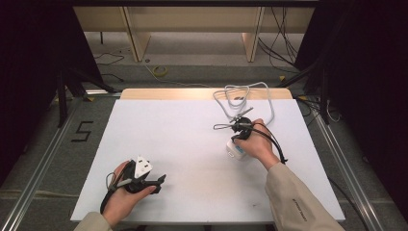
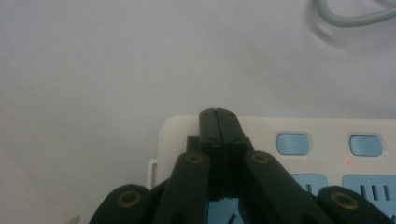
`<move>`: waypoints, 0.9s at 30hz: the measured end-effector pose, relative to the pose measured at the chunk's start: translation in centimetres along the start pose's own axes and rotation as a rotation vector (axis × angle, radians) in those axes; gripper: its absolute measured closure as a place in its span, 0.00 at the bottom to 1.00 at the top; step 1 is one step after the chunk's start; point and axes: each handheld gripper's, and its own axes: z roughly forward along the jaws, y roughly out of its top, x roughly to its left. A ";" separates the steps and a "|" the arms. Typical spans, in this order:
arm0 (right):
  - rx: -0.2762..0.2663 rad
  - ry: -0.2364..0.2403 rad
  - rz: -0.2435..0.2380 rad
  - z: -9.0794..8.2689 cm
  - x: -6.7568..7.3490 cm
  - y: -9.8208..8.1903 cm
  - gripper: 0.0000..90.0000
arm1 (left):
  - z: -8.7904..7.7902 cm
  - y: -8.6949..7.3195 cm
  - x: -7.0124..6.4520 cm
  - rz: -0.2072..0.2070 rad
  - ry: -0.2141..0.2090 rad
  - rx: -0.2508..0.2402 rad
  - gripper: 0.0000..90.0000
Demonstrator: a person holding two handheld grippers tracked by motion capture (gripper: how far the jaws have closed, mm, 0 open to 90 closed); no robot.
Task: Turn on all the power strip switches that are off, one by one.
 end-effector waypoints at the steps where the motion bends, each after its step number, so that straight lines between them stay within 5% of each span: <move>1: 0.003 0.001 0.001 -0.1 0.1 0.0 1.00 | 0.0 0.0 0.0 0.000 0.000 0.000 0.27; 9: -0.068 0.001 0.032 -0.6 -0.2 -0.3 1.00 | 0.0 0.0 -0.1 0.001 0.000 0.000 0.27; 27: -0.115 0.013 0.032 -1.9 0.1 -1.2 0.97 | 0.1 0.1 -0.4 -0.002 -0.012 0.001 0.27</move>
